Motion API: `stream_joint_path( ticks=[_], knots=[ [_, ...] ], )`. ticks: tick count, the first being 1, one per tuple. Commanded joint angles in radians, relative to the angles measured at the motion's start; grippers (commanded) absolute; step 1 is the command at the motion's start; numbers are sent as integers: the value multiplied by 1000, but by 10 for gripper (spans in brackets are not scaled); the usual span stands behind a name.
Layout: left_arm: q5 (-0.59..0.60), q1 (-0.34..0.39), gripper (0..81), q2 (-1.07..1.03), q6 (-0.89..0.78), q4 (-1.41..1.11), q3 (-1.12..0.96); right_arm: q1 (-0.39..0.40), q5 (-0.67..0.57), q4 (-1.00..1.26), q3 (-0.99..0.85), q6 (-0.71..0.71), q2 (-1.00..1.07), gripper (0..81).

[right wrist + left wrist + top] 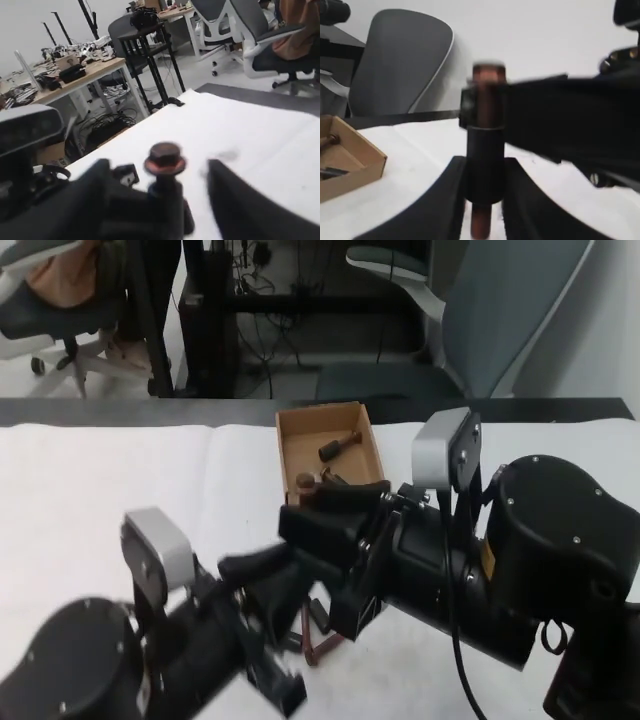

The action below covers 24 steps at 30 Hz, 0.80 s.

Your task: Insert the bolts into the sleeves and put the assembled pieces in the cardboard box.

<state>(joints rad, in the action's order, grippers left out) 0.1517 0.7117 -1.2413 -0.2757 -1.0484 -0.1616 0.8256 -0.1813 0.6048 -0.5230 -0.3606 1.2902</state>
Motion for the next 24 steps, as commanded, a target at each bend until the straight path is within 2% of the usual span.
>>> stream_joint_path(
  ticks=[1, 3, 8, 12, 14, 16, 19, 24],
  knots=[
    [17, -46, 18, 1, 6, -41, -37, -5, 60, -109, -3, -59, -24, 700],
    [37, -98, 18, 1, 6, -29, -58, -4, 89, -210, -3, -57, -39, 696],
    [104, -258, 18, -7, 15, 185, -175, -15, 117, -430, -21, -19, -52, 573],
    [225, -357, 18, -103, 32, 460, -373, -58, 110, -709, -139, 92, 7, 374],
    [239, -380, 18, -171, 38, 559, -476, -81, 109, -826, -215, 180, 58, 370],
    [239, -383, 18, -247, 38, 624, -591, -111, 109, -941, -305, 252, 118, 396],
    [280, -383, 18, -361, 15, 710, -746, -146, 103, -1097, -430, 331, 207, 395],
    [291, -383, 18, -551, -1, 833, -971, -167, 30, -1178, -564, 405, 339, 395]
  ],
)
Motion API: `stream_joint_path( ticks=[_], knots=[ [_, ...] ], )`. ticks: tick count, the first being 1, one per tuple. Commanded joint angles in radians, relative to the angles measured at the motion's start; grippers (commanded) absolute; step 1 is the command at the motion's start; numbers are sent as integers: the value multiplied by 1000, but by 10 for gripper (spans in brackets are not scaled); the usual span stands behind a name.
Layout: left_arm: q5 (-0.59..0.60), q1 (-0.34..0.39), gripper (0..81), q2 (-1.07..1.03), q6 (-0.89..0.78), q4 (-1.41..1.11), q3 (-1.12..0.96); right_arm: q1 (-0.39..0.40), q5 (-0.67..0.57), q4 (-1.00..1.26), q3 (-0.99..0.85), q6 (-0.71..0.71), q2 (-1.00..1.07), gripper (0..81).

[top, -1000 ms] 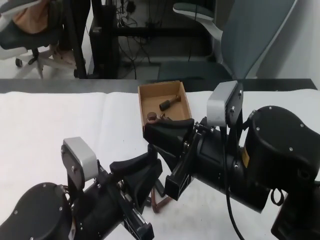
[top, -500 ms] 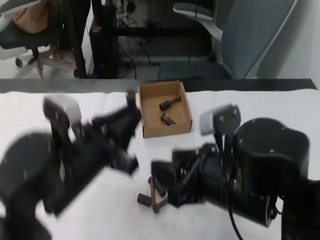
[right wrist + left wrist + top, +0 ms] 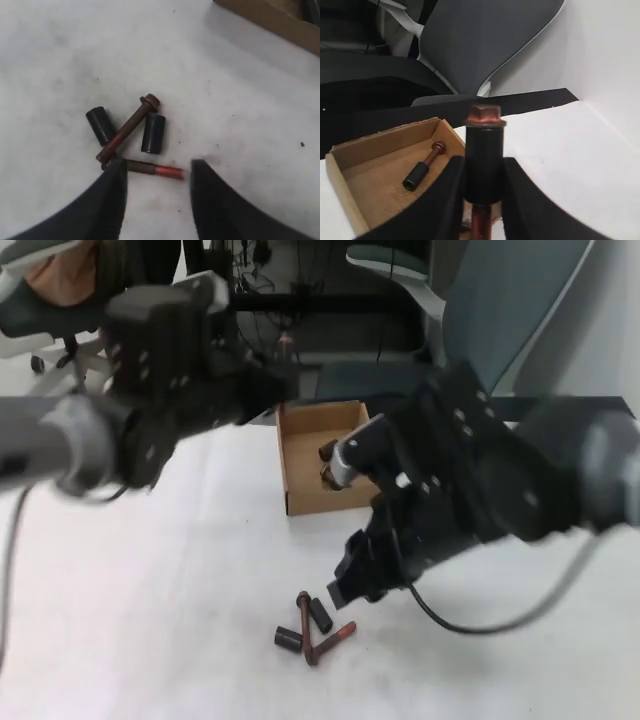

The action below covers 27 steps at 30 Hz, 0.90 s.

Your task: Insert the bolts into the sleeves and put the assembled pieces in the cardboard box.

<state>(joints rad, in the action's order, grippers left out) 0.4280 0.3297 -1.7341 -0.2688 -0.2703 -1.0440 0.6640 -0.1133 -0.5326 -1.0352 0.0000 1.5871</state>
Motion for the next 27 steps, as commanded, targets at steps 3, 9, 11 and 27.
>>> stream_joint_path(
  ticks=[3, 9, 11, 27],
  knots=[
    [17, -1, 18, -147, -10, 146, -189, -5, -68, -44, -86, 71, 93, 393],
    [24, 3, 18, -289, -52, 200, -292, 0, -95, -64, -97, 95, 178, 393],
    [24, 6, 18, -320, -105, 207, -304, 4, -98, -64, -97, 122, 202, 393],
    [36, 11, 700, -360, -123, 176, -304, 8, -110, 42, -97, 180, 263, 281]
  ],
)
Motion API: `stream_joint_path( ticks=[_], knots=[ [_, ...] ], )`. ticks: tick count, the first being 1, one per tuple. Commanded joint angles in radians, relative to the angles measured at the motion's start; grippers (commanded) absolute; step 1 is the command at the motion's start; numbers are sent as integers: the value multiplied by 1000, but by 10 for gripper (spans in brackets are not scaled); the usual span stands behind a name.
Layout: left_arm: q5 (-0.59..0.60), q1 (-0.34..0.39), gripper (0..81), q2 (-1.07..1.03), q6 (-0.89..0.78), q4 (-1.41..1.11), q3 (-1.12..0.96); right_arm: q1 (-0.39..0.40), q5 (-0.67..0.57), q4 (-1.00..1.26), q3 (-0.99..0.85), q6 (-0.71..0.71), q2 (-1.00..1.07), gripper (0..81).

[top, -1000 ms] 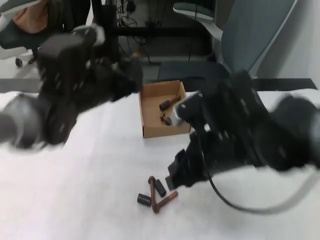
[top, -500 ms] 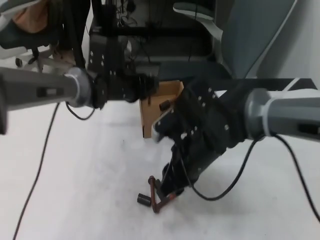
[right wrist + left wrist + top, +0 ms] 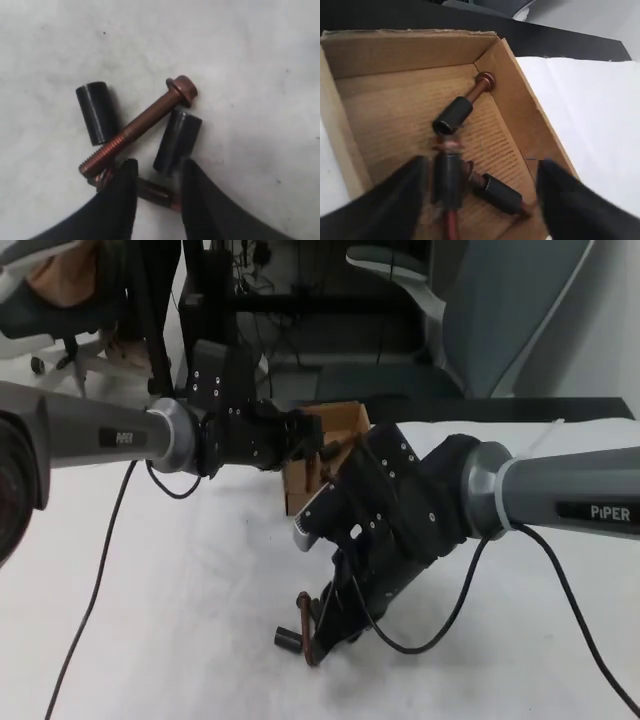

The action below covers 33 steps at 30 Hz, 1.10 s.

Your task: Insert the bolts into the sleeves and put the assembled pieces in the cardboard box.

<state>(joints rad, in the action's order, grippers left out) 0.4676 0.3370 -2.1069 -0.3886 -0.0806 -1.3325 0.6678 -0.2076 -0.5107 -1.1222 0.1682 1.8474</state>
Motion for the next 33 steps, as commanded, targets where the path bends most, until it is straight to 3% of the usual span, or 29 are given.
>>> stream_joint_path(
  ticks=[1, 5, 19, 24, 25, 26, 27, 33],
  knots=[
    [-14, 1, 700, 13, -4, -10, -16, 4, -16, 22, -10, 12, 7, 281],
    [-7, -8, 700, 17, -4, -14, -16, 4, -16, 37, -14, 26, 34, 281],
    [220, -79, 700, 131, -2, 20, -7, 9, -16, 25, -77, 64, 122, 281],
    [265, -106, 700, 185, 143, 220, -7, 8, -16, -14, -134, 65, 122, 281],
    [262, -107, 700, 194, 182, 278, -7, 8, -9, -35, -148, 65, 122, 251],
    [262, -108, 700, 203, 232, 333, -7, 8, 13, -52, -157, 65, 122, 160],
    [262, -107, 700, 208, 267, 387, -7, 11, 49, -78, -169, 69, 122, 10],
    [262, -105, 700, 235, 421, 633, -7, 5, 162, -157, -180, 80, 91, 6]
  ],
)
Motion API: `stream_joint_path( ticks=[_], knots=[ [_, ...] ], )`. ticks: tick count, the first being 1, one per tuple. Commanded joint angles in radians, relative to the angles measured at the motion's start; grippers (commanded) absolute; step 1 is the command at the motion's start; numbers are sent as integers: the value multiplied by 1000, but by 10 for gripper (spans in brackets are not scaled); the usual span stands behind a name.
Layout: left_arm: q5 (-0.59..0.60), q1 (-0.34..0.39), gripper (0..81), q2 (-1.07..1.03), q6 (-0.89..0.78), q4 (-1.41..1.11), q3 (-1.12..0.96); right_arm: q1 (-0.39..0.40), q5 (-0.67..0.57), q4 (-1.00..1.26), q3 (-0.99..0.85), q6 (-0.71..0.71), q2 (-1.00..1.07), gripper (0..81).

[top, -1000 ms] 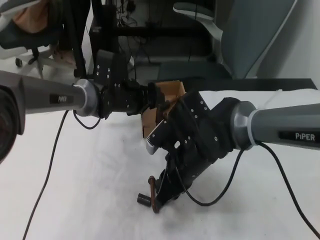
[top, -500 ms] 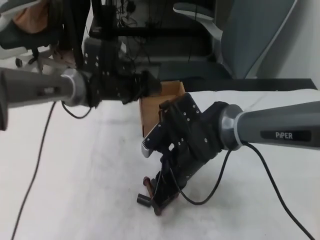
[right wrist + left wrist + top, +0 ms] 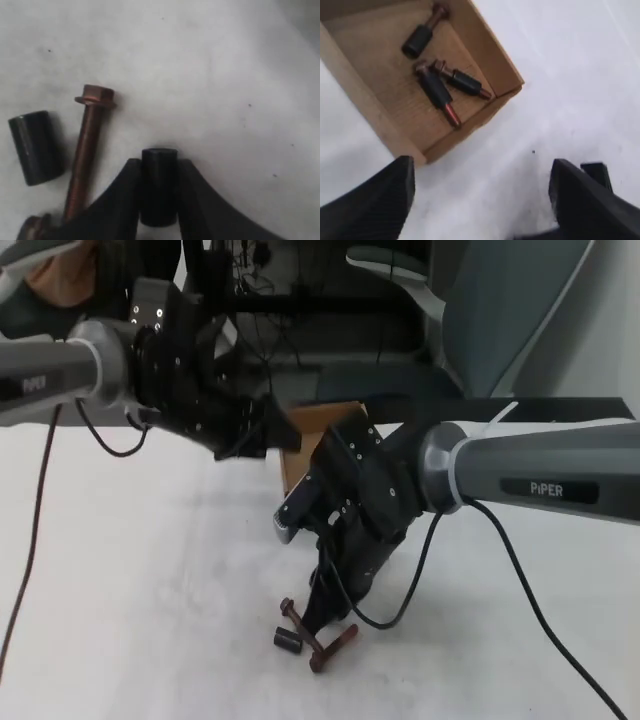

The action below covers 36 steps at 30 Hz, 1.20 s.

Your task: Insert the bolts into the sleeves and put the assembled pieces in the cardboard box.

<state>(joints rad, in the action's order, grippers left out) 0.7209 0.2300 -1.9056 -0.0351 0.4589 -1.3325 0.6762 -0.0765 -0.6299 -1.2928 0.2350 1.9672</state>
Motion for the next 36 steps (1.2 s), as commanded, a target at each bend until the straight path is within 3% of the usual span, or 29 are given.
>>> stream_joint_path(
  ticks=[1, 9, 13, 20, 26, 36],
  knots=[
    [9, 2, 700, 39, 91, 133, -7, -7, 35, -42, -4, 13, -47, 6],
    [-20, 49, 700, 91, 55, 450, -7, -12, 83, -39, 112, -37, -284, 6],
    [-305, 143, 690, 105, -37, 483, -7, -12, 95, -39, 188, -91, -416, 6],
    [-636, 323, 683, 91, -218, 437, -3, -12, 101, -41, 288, -129, -644, 6],
    [-644, 380, 683, 77, -458, 343, 95, -12, 101, -113, 309, -146, -776, 6],
    [-647, 402, 679, 75, -680, 121, 244, -12, 101, -142, 320, -99, -862, 6]
  ],
)
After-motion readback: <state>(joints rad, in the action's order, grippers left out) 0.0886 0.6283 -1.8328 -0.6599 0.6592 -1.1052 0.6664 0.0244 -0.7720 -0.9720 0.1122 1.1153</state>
